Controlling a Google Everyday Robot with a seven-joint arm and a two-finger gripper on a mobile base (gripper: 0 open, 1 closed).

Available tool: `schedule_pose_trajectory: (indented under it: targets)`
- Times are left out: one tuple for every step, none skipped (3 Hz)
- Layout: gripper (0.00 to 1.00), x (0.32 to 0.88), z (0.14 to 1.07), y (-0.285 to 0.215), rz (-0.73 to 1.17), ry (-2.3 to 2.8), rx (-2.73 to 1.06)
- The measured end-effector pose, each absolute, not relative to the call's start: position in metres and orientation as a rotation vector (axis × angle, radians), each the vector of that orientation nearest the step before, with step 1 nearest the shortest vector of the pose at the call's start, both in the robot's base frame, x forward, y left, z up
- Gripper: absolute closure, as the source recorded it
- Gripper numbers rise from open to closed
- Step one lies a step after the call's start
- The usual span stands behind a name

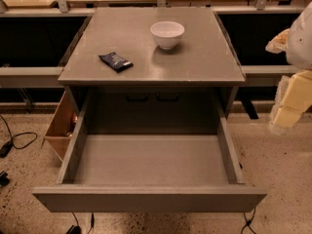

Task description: Place rxbar blueberry into top drawer

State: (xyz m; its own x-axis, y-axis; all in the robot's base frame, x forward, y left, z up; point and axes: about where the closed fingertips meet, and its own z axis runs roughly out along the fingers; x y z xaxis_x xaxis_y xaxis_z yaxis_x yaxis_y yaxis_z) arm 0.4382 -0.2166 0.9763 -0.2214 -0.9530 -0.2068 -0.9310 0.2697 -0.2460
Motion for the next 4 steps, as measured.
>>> schedule_pose_trajectory:
  targets:
    - [0.00, 0.438, 0.976, -0.217, -0.099, 2.231, -1.724]
    - [0.00, 0.470, 0.963, -0.202, -0.040, 2.220, -1.642]
    - [0.00, 0.519, 0.945, -0.174, 0.048, 2.253, -1.522]
    - [0.00, 0.564, 0.931, -0.146, 0.065, 2.342, -1.386]
